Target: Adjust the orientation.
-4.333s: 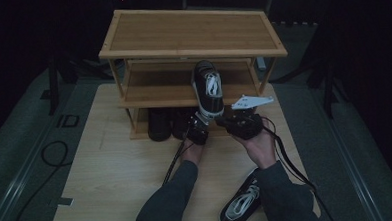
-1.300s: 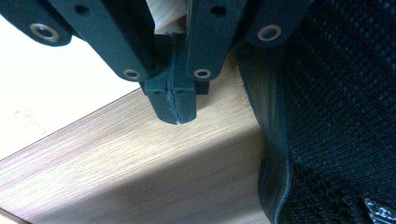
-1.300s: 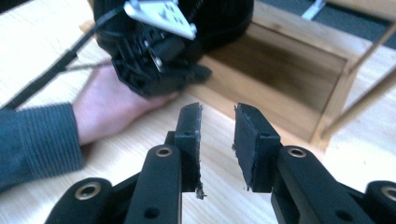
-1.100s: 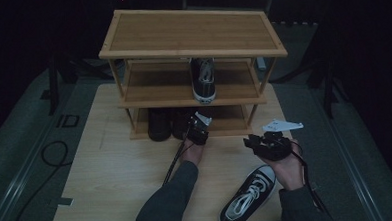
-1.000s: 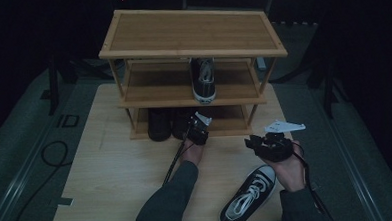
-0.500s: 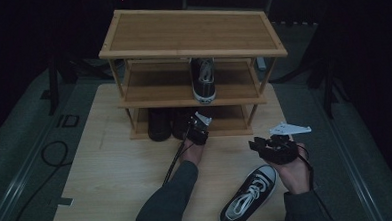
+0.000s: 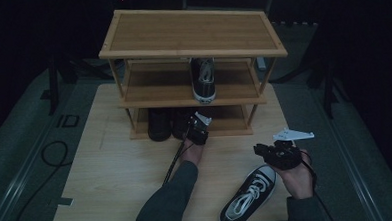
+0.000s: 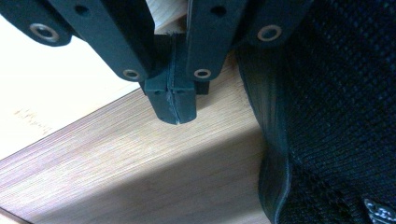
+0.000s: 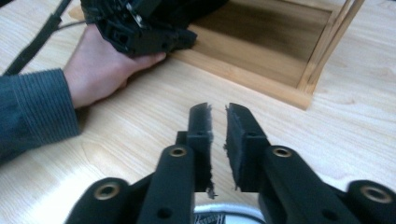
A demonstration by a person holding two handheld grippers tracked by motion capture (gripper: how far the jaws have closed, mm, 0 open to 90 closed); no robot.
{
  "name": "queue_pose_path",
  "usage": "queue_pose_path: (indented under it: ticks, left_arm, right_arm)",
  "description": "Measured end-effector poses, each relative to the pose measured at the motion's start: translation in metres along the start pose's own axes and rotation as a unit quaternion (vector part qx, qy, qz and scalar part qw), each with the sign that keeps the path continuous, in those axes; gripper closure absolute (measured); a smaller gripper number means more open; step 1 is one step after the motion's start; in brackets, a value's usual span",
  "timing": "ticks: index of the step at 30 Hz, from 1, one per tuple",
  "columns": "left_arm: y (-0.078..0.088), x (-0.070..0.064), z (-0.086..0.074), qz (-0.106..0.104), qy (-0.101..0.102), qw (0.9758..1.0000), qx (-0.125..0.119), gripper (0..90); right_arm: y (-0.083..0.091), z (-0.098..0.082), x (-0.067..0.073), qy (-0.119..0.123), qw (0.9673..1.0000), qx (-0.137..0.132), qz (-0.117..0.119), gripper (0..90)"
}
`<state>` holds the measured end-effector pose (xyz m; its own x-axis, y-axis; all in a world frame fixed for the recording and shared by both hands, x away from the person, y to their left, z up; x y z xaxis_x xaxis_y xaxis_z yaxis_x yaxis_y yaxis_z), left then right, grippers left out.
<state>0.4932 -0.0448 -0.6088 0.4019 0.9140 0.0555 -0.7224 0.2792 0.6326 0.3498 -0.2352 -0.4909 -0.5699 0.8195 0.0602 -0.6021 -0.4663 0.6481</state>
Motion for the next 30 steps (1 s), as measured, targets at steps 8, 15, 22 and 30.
queue_pose_path:
  ticks: [8, 15, 22, 30]
  left_arm:
    - [0.0, 0.0, 0.0, 0.0, 0.0, 1.0, 0.0, 90.0]
    - [0.0, 0.0, 0.0, 0.001, 0.0, 1.0, 0.0, 90.0]
    - [0.0, 0.0, 0.0, 0.002, -0.001, 1.0, 0.0, 90.0]
    - [0.0, 0.0, 0.0, 0.001, 0.0, 1.0, 0.0, 90.0]
  right_arm:
    - [0.001, -0.015, -0.001, -0.001, 0.9998, 0.016, 0.006, 88.4]
    - [0.003, -0.03, 0.003, -0.004, 0.9996, 0.023, 0.016, 85.1]
    - [0.007, -0.042, 0.013, -0.003, 0.999, 0.028, 0.034, 82.9]
    - [0.005, -0.043, 0.024, -0.002, 0.9982, 0.025, 0.055, 78.8]
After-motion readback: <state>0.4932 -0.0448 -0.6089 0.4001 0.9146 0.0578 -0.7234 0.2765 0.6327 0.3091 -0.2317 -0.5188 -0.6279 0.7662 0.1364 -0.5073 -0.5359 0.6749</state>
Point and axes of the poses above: each handheld gripper's, and its own axes: y roughly backward along the jaws, z roughly out of its top, x roughly to its left, the point moved 8 cm from there along -y, roughly forward along the jaws, and after that the axes turned 1 degree about -z, right-handed, at the moved point
